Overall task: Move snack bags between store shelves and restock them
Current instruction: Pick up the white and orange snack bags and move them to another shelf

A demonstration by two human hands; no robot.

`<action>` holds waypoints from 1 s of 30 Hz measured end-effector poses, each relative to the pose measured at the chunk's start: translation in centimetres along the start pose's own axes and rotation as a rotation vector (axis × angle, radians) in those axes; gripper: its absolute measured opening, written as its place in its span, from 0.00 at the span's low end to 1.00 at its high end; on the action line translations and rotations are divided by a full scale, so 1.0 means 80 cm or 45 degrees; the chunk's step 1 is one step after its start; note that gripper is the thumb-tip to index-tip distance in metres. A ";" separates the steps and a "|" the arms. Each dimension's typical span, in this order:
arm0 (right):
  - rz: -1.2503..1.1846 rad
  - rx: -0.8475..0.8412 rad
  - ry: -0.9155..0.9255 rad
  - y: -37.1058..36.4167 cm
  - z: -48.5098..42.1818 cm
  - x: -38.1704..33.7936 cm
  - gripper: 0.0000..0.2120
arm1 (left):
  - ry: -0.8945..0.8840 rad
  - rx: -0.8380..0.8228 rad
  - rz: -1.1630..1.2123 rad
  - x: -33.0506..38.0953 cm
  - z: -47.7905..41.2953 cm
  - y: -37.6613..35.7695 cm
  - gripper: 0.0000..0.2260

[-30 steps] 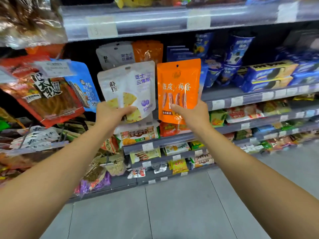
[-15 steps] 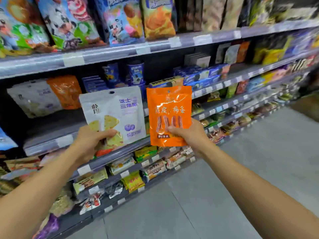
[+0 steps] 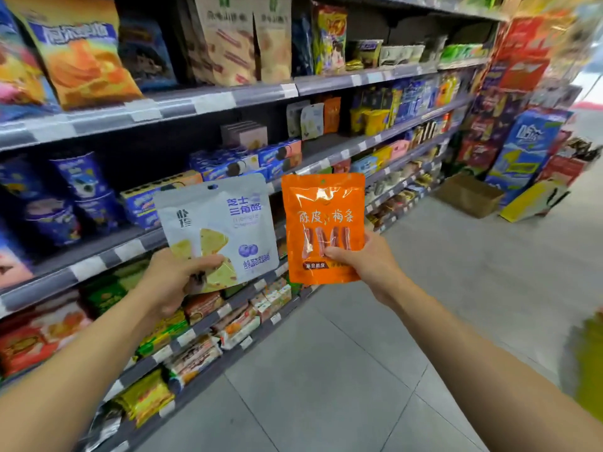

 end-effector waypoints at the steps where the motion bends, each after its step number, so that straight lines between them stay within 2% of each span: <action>1: -0.010 0.010 -0.003 0.015 -0.010 0.002 0.22 | -0.008 -0.005 -0.019 0.003 -0.012 -0.017 0.23; 7: 0.005 0.058 -0.044 0.102 -0.090 0.021 0.20 | -0.028 -0.073 -0.015 0.014 -0.108 -0.125 0.09; 10: 0.024 0.096 -0.067 0.148 -0.140 0.030 0.20 | -0.022 -0.135 0.044 0.015 -0.167 -0.182 0.07; 13: 0.039 0.118 -0.097 0.196 -0.190 0.033 0.20 | 0.010 -0.176 0.034 0.016 -0.228 -0.233 0.11; 19: 0.042 0.170 -0.091 0.284 -0.280 0.042 0.20 | 0.027 -0.149 -0.019 0.025 -0.327 -0.328 0.11; 23: 0.051 0.153 -0.074 0.336 -0.358 0.057 0.26 | 0.036 -0.128 -0.005 0.033 -0.389 -0.382 0.15; 30: 0.077 -0.001 -0.039 0.437 -0.509 0.085 0.29 | 0.000 0.115 0.059 0.030 -0.487 -0.473 0.12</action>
Point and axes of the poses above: each hand's wrist, its own z-axis away from the middle knuckle, its own y-axis out of the back of the hand, x = y × z, the point moved 3 cm from there along -z, towards the middle knuckle, and after that the axes turned 1 degree about y, right-handed, at the moved point
